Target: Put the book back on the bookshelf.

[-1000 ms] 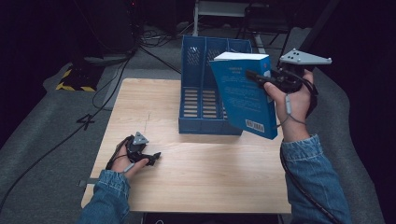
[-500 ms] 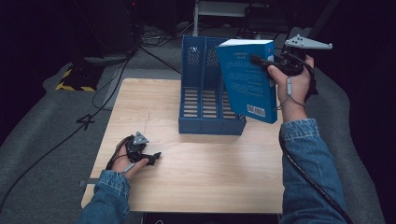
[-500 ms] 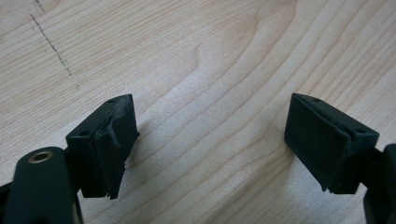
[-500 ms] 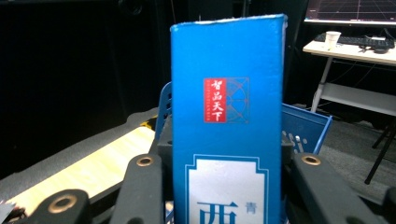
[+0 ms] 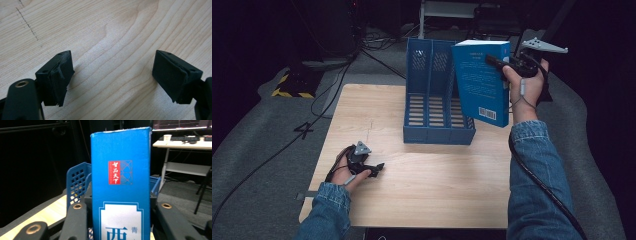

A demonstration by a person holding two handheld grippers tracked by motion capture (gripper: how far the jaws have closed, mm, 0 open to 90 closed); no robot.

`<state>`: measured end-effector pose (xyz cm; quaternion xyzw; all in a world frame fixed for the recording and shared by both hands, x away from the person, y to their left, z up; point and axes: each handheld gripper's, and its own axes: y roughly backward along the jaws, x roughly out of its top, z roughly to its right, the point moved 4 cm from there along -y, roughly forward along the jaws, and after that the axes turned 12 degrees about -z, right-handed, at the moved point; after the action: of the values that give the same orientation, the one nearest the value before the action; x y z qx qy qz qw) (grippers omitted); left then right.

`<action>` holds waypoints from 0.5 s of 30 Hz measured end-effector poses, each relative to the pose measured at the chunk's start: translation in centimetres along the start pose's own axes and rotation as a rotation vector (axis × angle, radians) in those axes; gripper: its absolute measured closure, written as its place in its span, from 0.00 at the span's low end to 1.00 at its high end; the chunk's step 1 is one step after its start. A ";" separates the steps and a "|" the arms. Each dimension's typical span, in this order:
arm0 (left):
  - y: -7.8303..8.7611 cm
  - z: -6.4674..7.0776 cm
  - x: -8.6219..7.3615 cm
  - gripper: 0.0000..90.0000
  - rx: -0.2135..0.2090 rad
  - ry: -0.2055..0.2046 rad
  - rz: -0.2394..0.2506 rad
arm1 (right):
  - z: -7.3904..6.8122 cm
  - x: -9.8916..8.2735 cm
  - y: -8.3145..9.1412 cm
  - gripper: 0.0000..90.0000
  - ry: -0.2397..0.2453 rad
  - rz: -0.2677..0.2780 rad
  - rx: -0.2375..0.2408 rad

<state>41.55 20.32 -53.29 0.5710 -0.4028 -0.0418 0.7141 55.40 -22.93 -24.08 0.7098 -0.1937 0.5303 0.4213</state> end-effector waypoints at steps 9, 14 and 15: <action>0.0 0.0 0.0 0.20 0.000 0.001 0.000 | 1.9 -0.5 -0.4 0.69 -0.072 -0.001 -0.035; 0.0 0.0 0.0 0.20 0.000 0.001 0.000 | 2.5 -0.5 -0.8 0.68 -0.115 -0.011 -0.072; 0.0 0.0 0.0 0.20 0.000 0.000 0.000 | 2.5 -0.4 -1.0 0.68 -0.120 -0.014 -0.080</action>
<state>41.55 20.31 -53.29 0.5709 -0.4029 -0.0417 0.7142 57.39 -24.43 -25.08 0.7243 -0.2347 0.4756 0.4406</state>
